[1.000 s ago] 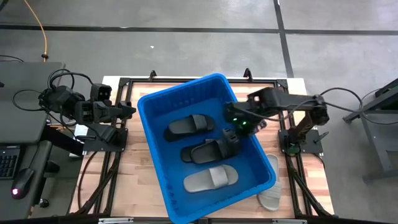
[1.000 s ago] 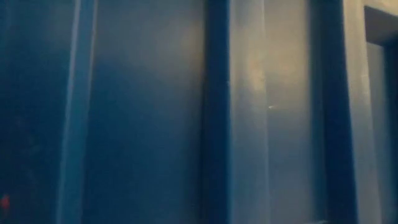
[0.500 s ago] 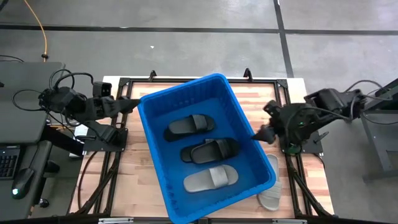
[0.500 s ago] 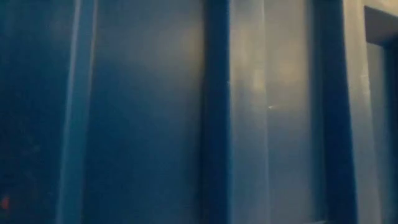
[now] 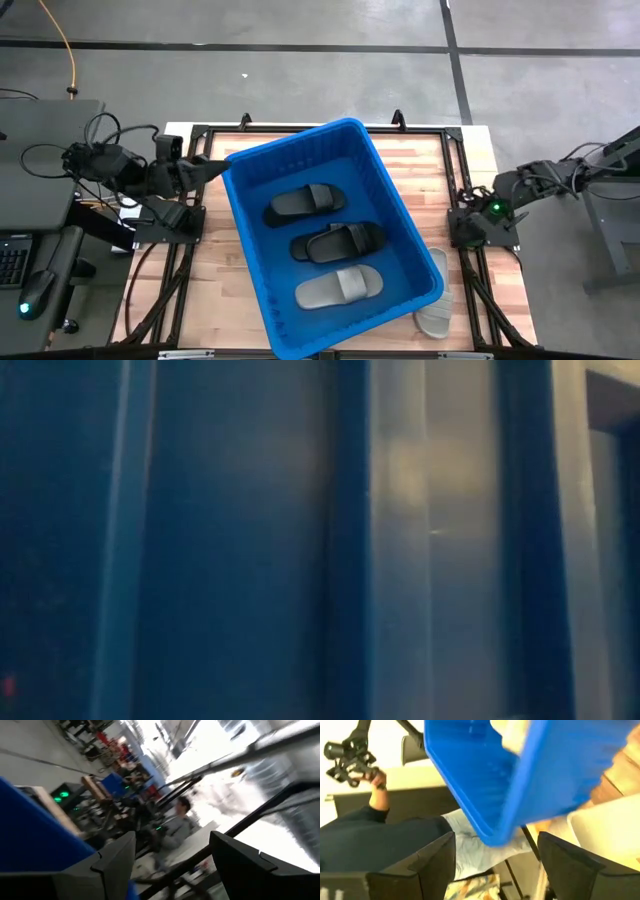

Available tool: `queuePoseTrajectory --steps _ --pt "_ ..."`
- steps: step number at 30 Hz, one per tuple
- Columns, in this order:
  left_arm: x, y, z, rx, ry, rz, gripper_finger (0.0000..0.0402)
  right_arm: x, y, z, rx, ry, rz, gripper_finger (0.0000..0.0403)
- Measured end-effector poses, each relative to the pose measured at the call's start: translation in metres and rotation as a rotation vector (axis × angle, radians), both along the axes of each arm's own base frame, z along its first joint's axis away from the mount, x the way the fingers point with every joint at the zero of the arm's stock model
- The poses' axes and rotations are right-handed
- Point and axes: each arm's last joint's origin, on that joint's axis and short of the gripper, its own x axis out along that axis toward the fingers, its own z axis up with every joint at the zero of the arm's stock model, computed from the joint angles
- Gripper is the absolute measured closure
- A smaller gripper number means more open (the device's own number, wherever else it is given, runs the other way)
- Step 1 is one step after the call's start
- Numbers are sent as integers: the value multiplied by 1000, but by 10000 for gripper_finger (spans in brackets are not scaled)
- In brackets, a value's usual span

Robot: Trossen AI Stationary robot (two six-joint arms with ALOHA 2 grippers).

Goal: Pick and place slides into bin
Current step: Put the white slide in the bin

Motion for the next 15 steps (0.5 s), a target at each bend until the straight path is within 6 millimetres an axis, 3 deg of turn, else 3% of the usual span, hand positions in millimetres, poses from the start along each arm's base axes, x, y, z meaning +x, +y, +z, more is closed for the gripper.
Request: queuePoseTrajectory --steps 8,15 --pt "2 -1 -11 39 114 -21 158 -39 -14 -44 -9 -65 73 134" --pt "2 -2 -10 44 104 -31 158 -49 -18 -54 4 -80 42 134"
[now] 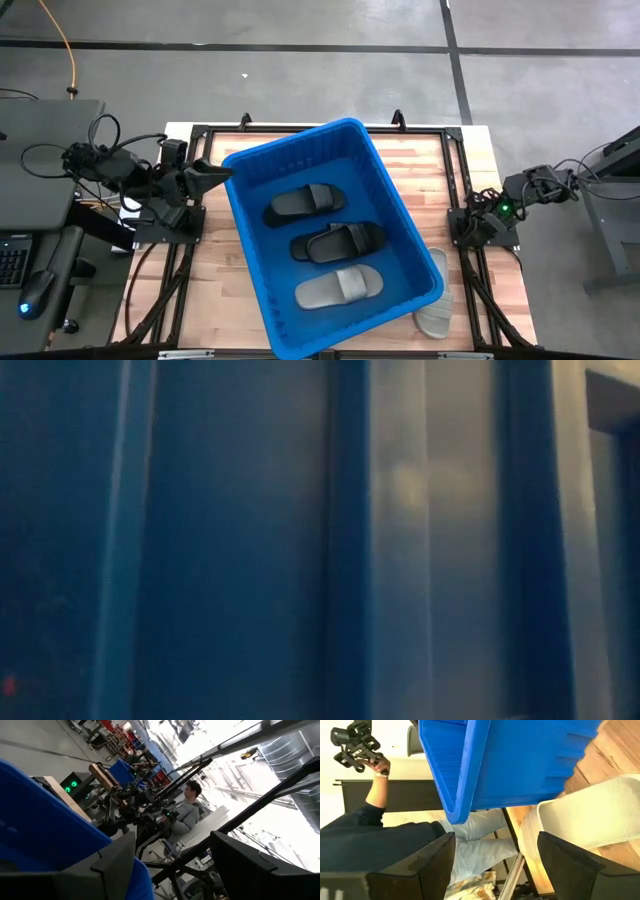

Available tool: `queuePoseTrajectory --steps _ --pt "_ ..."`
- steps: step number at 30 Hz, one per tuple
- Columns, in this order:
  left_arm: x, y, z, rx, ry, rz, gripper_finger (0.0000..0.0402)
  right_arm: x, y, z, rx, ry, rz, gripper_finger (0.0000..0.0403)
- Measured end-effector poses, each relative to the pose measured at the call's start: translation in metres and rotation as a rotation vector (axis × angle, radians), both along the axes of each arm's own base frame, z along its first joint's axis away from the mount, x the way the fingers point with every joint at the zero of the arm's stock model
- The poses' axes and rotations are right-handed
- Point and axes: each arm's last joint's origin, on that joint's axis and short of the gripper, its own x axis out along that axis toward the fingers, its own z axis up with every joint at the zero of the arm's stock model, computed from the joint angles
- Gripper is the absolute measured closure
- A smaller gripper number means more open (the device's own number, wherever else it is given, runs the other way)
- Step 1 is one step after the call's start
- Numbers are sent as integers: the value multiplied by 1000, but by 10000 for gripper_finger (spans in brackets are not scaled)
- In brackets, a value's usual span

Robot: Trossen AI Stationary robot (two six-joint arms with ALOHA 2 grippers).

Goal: Pick and place slides into bin
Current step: Put the white slide in the bin

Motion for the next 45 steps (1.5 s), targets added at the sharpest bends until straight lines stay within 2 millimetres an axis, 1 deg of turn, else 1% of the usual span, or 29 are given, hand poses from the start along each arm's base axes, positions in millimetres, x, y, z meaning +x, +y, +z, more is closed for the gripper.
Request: queuePoseTrajectory --steps 2,5,9,14,16,19,20,23,26,29,31,35,39,42,45 --pt "0 0 0 0 0 0 158 1 0 1 -2 -13 -4 134" --pt "0 0 0 -8 0 -1 158 3 0 5 -26 -88 -16 134" --pt "2 -1 -1 -13 5 -1 158 5 0 10 -4 -131 -44 134" --pt "7 -3 -2 -11 17 -1 158 3 -2 3 -50 -67 -86 134" --pt "10 -3 -3 -9 27 -1 158 1 -3 -2 -111 -37 -60 134" --pt "14 -5 -5 -26 34 -3 158 1 -1 -1 -123 -72 13 137" --pt "15 -5 -5 -27 39 -3 158 1 -1 -1 -121 -71 18 138" --pt "19 -7 -7 -42 45 -5 158 3 1 0 -36 -14 8 139" --pt "21 -7 -7 -47 50 -10 158 11 6 2 15 -5 55 139" --pt "21 -7 -7 -47 49 -10 158 18 10 -7 -48 72 137 139" --pt "21 -7 -7 -47 49 -10 158 23 13 -7 -62 83 197 139" --pt "21 -7 -6 -54 33 -9 158 31 18 -8 -76 150 238 139" --pt "21 -7 -6 -54 30 -7 158 38 23 -9 -35 244 276 139" --pt "21 -7 -6 -52 35 -6 158 43 28 -1 36 187 320 139" --pt "21 -7 -7 -46 49 -5 158 45 31 -2 14 192 341 141"
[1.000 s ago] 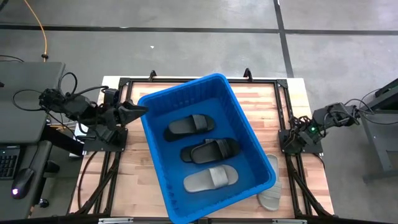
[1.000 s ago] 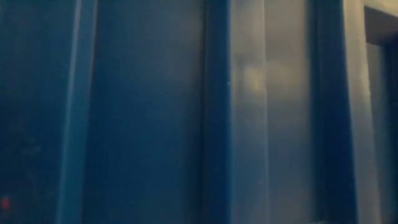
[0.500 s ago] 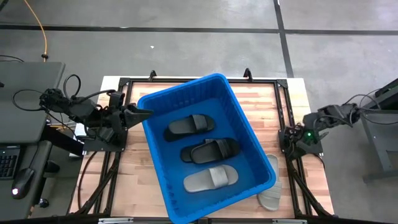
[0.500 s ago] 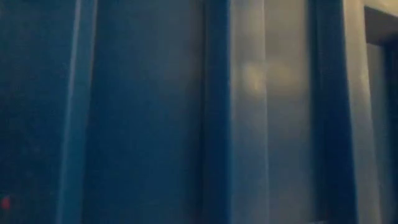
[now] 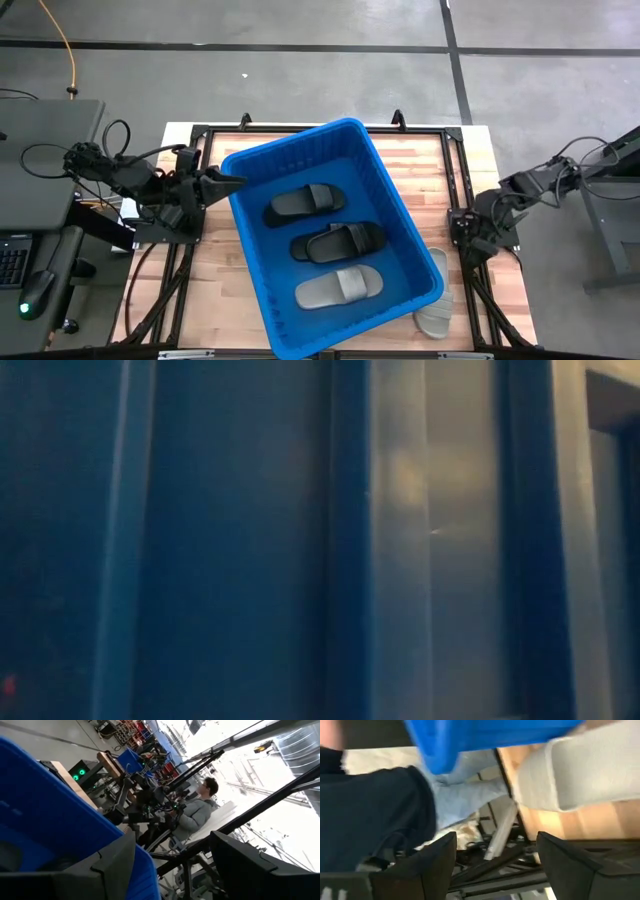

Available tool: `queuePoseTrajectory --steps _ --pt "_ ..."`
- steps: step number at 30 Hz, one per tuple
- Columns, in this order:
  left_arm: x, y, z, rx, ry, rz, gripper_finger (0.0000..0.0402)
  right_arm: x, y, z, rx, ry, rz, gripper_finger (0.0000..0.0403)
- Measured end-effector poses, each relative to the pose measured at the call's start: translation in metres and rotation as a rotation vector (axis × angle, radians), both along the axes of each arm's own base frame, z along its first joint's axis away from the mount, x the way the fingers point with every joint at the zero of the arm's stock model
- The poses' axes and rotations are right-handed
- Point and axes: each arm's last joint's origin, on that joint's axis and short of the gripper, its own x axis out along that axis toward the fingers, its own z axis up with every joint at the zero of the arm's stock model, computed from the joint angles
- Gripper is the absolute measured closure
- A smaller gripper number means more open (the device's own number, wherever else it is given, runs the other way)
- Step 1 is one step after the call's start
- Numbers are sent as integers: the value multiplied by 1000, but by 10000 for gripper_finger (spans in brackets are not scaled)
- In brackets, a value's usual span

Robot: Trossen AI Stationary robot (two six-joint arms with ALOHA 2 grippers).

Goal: Pick and place slides into bin
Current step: Put the white slide in the bin

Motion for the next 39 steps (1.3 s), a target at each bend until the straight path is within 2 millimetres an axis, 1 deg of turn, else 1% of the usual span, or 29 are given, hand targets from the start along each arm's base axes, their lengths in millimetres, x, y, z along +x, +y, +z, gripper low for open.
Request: queuePoseTrajectory --steps 6,10,13,17,21,23,26,28,35,37,39 --pt "3 -1 -1 4 10 0 158 9 11 -6 -59 89 74 141" --pt "4 -1 -2 7 19 0 158 17 23 -5 -92 29 134 142" --pt "5 -2 -3 9 22 0 158 18 29 -8 -128 20 186 142" --pt "7 -2 -4 13 31 0 158 21 34 -10 -169 16 182 142" --pt "9 -3 -4 14 36 0 158 28 46 -8 -161 -35 201 142" --pt "10 -4 -5 12 37 0 158 31 52 -11 -180 -27 211 142" --pt "12 -4 -5 7 37 0 158 29 61 -20 -245 40 273 142" --pt "13 -5 -6 7 42 0 158 28 68 -24 -278 49 314 142" --pt "19 -7 -9 -1 59 -2 158 24 86 -33 -353 75 344 142" --pt "21 -8 -10 2 69 -11 158 22 90 -32 -341 72 331 142" --pt "22 -8 -10 3 69 -13 158 21 96 -27 -262 61 352 142"
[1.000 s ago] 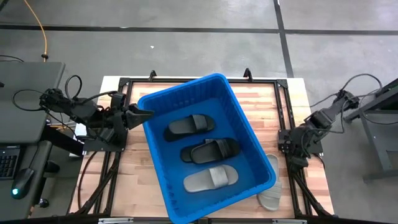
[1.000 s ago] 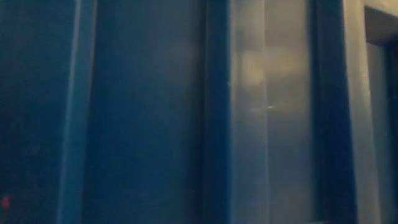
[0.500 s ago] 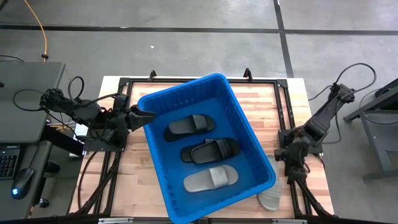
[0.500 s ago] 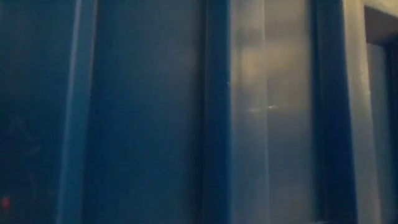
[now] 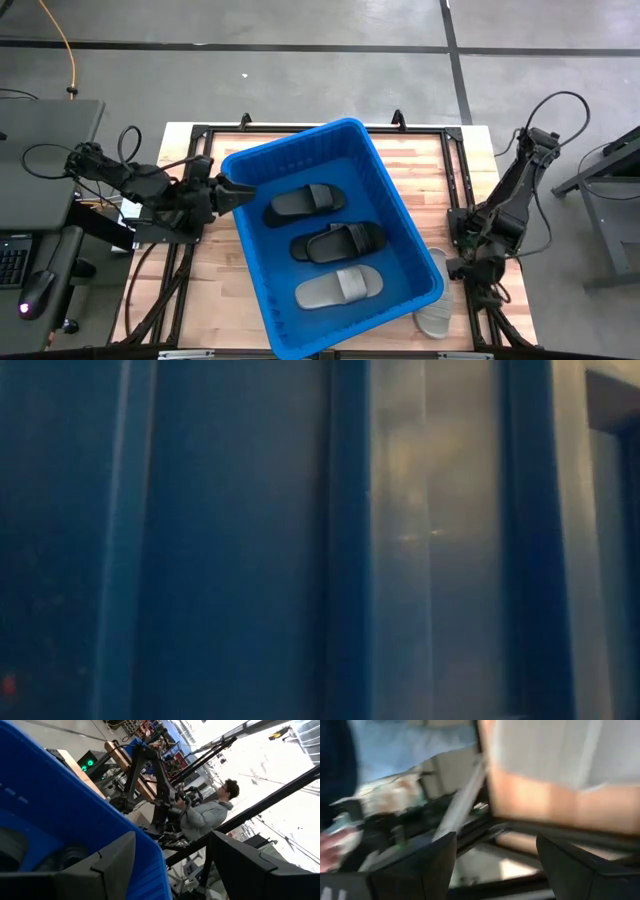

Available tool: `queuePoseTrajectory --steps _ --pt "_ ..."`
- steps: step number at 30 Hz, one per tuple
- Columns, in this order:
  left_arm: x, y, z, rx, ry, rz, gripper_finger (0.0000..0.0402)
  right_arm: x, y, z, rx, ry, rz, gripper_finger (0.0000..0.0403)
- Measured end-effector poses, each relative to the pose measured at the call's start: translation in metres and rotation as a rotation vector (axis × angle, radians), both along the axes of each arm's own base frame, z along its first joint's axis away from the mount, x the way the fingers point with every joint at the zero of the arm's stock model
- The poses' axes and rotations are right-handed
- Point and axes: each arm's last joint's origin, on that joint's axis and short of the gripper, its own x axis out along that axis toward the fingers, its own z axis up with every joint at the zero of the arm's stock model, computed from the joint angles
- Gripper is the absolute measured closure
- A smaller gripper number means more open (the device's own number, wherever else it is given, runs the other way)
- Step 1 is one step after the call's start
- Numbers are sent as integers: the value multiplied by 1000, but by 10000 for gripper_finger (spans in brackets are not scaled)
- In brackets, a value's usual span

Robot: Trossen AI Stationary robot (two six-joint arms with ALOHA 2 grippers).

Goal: Pick and place slides into bin
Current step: Put the white slide in the bin

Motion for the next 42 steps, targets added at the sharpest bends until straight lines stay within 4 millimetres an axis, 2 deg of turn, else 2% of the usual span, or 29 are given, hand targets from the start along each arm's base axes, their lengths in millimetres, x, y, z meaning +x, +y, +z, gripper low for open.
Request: queuePoseTrajectory --steps 5,9,13,17,19,22,25,27,30,32,37,42 --pt "0 0 0 -1 2 -7 158 1 10 16 183 86 -43 142" --pt "0 0 -1 1 8 -7 158 9 23 27 309 0 -110 142" --pt "0 -1 -1 2 10 -19 158 9 31 27 293 32 -113 142" --pt "0 -1 -3 11 35 -25 158 12 43 44 276 2 -132 142" --pt "0 -1 -6 22 66 -25 158 15 48 57 230 2 -148 142" --pt "0 -1 -10 34 108 -33 158 20 54 75 66 -5 -159 142" --pt "0 -1 -12 33 120 -59 158 25 59 81 -192 -1 -183 142" --pt "0 -2 -11 15 108 -68 158 32 68 83 -290 -47 -182 142" --pt "0 -2 -11 0 103 -93 158 40 86 73 -356 -62 -153 142" --pt "0 -3 -10 -2 100 -112 158 46 101 62 -341 -33 -127 142" --pt "0 -5 -10 4 103 -172 158 46 134 32 -343 60 -102 142" --pt "0 -6 -10 15 106 -206 158 41 155 26 -382 -17 -160 142"
